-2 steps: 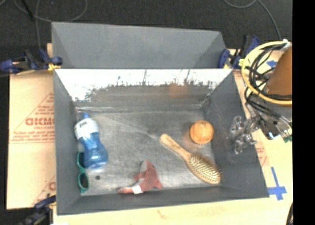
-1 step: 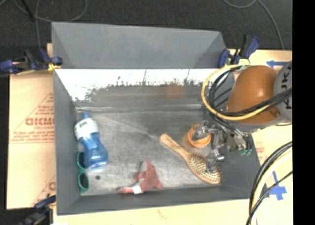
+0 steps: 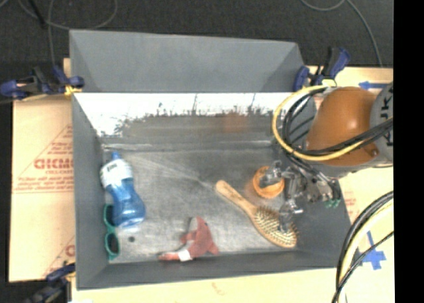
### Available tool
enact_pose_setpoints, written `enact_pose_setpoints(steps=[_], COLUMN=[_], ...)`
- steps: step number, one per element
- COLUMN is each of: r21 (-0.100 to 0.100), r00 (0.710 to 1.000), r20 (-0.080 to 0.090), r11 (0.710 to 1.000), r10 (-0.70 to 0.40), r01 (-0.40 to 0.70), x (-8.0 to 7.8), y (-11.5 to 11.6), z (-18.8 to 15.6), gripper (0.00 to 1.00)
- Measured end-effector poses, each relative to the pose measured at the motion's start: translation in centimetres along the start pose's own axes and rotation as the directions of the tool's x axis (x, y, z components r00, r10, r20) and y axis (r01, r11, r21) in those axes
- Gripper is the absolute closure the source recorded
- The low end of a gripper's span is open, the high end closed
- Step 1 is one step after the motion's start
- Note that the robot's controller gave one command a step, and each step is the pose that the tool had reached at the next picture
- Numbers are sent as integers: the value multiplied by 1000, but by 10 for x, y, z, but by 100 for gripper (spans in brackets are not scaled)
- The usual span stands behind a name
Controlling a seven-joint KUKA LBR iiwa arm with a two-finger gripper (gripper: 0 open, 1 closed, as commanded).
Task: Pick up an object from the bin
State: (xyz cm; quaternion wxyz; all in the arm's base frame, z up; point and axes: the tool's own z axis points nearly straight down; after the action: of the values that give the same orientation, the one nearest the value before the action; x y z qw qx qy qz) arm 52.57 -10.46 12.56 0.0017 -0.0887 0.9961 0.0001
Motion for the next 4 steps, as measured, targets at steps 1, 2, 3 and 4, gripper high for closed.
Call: enact_pose_setpoints(steps=[1,2,3,4], r21=[-2,-2,-2,2], r00=[1000,1000,999,1000], r20=[-4,-4,-1,-2], r11=[1000,1000,999,1000], r10=[22,21,55,14], r01=[-22,-21,-55,-14], x=[0,0,-5,29], y=[1,1,3,13], z=[49,49,20,5], gripper=[100,100,100,100])
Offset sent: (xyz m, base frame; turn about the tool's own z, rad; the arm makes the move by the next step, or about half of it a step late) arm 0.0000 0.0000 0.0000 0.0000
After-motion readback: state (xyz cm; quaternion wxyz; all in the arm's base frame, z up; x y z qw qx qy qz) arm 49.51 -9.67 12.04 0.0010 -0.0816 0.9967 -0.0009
